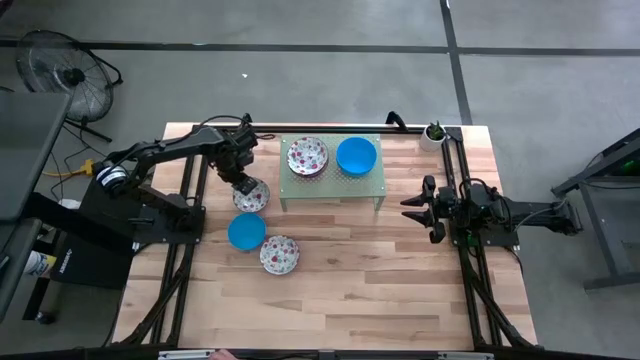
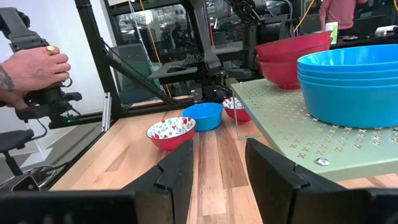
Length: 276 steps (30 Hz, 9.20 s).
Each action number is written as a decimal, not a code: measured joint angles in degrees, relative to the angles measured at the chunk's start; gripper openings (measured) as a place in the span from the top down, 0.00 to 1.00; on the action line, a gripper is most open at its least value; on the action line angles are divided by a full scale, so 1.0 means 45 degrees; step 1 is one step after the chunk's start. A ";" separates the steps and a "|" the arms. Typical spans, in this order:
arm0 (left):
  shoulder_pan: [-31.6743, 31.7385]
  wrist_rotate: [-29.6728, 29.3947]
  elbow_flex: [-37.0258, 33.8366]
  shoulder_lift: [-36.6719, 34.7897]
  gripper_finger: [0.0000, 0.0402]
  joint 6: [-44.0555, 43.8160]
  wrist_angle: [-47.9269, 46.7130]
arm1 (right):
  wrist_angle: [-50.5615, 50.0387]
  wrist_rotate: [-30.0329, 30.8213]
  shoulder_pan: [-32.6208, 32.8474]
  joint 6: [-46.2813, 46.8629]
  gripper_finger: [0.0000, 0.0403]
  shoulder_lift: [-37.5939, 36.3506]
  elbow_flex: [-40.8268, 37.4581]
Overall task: Pick & Place Mini bowls
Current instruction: Stack the red patterned bowl on the stacked red patterned bowl on the shelf
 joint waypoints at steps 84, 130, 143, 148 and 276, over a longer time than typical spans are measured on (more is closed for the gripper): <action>0.2145 0.3996 0.5324 -0.4596 1.00 0.0307 -0.2301 | 0.0002 0.0000 0.0003 0.0000 0.67 -0.0004 0.0000; -0.0657 0.4865 1.2014 0.3313 1.00 -0.0330 -0.2896 | 0.0001 0.0000 0.0004 0.0000 0.67 -0.0004 0.0000; -0.0783 0.3408 1.2026 0.3419 1.00 -0.0195 -0.2640 | 0.0000 0.0000 0.0005 -0.0004 0.67 0.0000 0.0000; -0.0879 0.3399 1.2026 0.3728 1.00 -0.0057 -0.2558 | 0.0003 0.0000 0.0002 0.0000 0.67 0.0000 0.0000; -1.4049 -0.1169 0.2370 0.1758 0.45 0.9009 0.2023 | 0.0000 0.0000 0.0000 0.0000 0.67 0.0044 0.0000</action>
